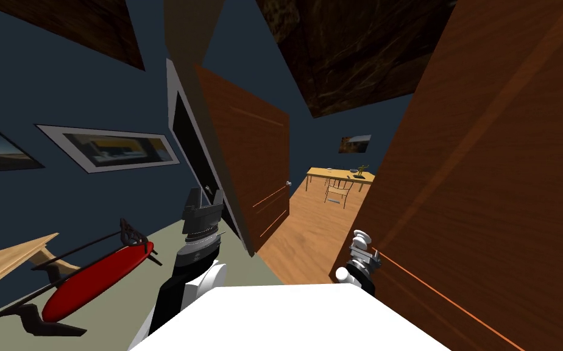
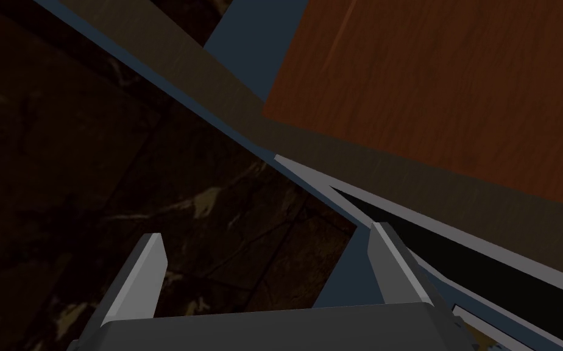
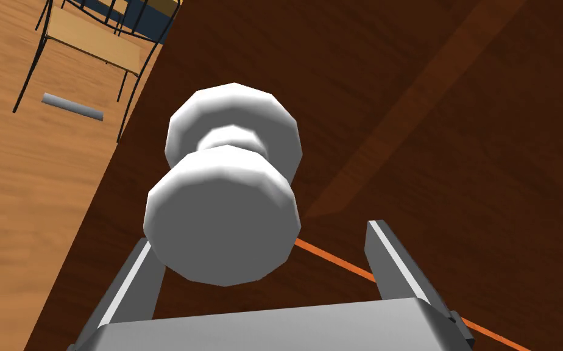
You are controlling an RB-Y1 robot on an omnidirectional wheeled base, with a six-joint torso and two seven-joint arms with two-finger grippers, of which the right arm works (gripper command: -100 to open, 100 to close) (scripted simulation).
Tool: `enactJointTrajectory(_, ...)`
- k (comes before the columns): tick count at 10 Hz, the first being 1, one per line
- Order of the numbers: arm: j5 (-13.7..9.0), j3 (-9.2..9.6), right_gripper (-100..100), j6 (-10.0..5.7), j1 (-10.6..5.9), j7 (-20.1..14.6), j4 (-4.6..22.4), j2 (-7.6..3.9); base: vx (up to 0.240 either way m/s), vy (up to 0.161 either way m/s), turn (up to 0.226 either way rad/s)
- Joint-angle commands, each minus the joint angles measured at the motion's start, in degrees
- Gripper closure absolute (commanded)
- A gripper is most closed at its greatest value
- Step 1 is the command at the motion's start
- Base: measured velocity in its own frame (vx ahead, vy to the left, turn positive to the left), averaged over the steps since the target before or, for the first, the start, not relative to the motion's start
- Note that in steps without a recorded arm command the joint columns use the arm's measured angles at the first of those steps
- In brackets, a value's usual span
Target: Push the door open
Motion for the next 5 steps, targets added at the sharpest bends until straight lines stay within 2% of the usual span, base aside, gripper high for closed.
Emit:
enactJointTrajectory(1,0.54,-0.44,-100,-0.19,0.25,-2.82,-1.06,0.84,-0.042,0.049,0.012)
enactJointTrajectory(4,1.69,-1.45,-100,-0.62,0.32,-8.13,-2.6,2.7,-0.061,0.051,0.02)
enactJointTrajectory(5,1.69,-1.45,-100,-0.62,0.32,-8.83,-2.6,2.7,-0.04,0.034,0.003)
